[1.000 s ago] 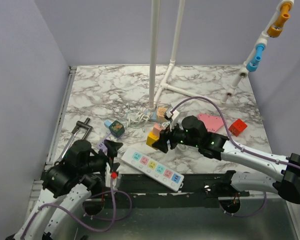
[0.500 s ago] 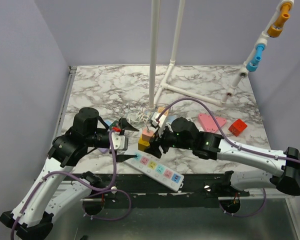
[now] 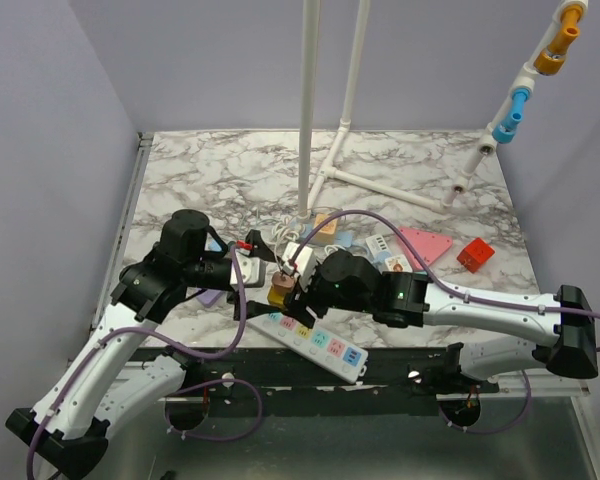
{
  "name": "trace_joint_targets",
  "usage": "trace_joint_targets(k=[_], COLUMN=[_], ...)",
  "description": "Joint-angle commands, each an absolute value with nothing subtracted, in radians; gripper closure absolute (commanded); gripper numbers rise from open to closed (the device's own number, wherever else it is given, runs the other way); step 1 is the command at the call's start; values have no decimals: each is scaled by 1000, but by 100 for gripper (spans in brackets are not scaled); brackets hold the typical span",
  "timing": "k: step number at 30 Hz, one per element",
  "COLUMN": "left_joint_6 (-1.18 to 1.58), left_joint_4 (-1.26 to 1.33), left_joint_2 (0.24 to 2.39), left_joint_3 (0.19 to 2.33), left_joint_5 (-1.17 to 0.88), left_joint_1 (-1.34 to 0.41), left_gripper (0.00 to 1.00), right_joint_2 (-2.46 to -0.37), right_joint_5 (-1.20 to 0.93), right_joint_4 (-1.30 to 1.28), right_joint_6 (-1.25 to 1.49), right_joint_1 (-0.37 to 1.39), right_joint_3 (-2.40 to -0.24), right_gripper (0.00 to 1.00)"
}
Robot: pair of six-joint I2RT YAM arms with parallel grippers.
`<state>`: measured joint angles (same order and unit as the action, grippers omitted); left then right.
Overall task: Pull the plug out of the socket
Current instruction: Remove the plug from the socket.
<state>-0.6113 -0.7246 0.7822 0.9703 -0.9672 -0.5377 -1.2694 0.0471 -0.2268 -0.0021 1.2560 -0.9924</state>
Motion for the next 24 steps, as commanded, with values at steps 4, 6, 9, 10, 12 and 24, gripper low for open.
trace_joint_targets(k=[4,6,9,10,12,24], left_joint_6=[-582,-570,-548,-542,-540,-505], left_joint_4=[-702,-669,-640,-640,-653,-640], left_joint_2=[800,785,776,780,790,758], left_joint_3=[948,928,917,920,934,947], left_joint_5=[-916,-906,-923,-934,-955,-965], left_joint_1=[-532,-532,-532,-532,-532,-532], left_gripper=[4,4,6,8,10,71], right_joint_2=[-1270,-1270,-1284,-1291,-1301,-1292], right_joint_5=[122,129,140,147,166,162], right_joint_4=[-182,-179,-183,-185,-182,-104], right_joint_6=[-17,-17,-21,-24,-18,45], right_joint_1=[1301,1312,1334,1340,1345,1346], right_joint_3=[-1057,-1055,-1063,-1068,-1070,-1056], right_gripper=[99,99,99,99,99,89])
